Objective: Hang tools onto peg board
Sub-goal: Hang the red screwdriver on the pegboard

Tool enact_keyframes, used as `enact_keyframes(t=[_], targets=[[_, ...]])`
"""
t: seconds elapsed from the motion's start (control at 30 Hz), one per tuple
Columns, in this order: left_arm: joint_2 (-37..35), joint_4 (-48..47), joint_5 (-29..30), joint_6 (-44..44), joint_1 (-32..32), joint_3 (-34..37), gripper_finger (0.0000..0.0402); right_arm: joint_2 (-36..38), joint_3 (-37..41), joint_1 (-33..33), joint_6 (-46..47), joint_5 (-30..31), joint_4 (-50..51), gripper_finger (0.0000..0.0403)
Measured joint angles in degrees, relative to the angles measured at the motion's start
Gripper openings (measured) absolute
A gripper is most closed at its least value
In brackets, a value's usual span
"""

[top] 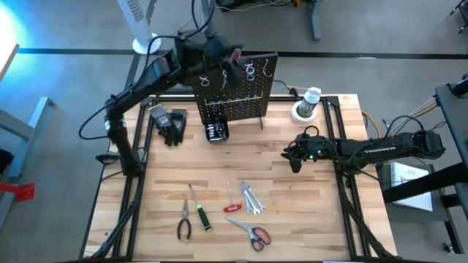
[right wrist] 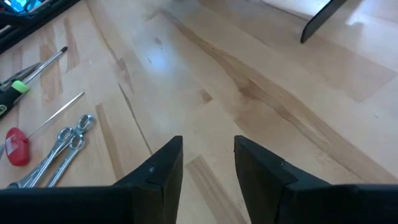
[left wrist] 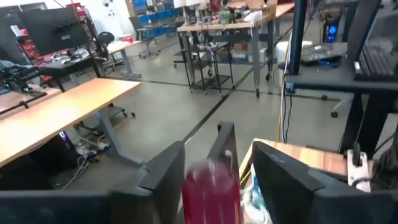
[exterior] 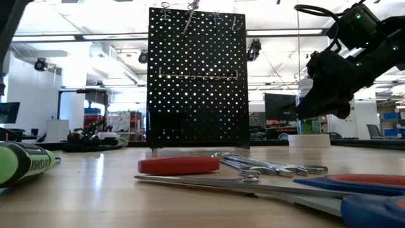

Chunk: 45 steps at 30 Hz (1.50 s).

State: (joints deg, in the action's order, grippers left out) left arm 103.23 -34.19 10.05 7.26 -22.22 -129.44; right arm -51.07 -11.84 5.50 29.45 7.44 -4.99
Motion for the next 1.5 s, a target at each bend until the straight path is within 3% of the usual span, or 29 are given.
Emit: enact_keyframes(t=[0.13,0.3,0.47,0.77,1.17,1.5], targets=[[2.2,-0.5,0.0,-2.0,0.0,-4.0,0.0128,0.0,0.4,0.0,0.1,0.0,0.1,0.0117],[2.5,-1.0,0.1,-2.7,0.0,-4.0,0.0072,0.0,1.7,0.0,1.8,0.0,0.1,0.0103],[1.8,-2.3,0.4,-3.5,0.0,-4.0,0.0072,0.0,3.4,0.0,3.3,0.0,0.2,0.0090],[-1.2,-7.3,6.0,-3.7,0.0,-3.9,0.0080,0.0,5.2,0.0,5.0,0.0,0.0,0.0073],[-1.5,-8.3,7.4,-4.1,0.1,-3.6,0.0083,0.0,5.2,0.0,5.4,0.0,-0.9,0.0089],[-3.1,-6.9,7.6,-3.3,-0.4,-3.5,0.0132,0.0,5.2,0.0,5.5,0.0,-0.9,0.0102]])
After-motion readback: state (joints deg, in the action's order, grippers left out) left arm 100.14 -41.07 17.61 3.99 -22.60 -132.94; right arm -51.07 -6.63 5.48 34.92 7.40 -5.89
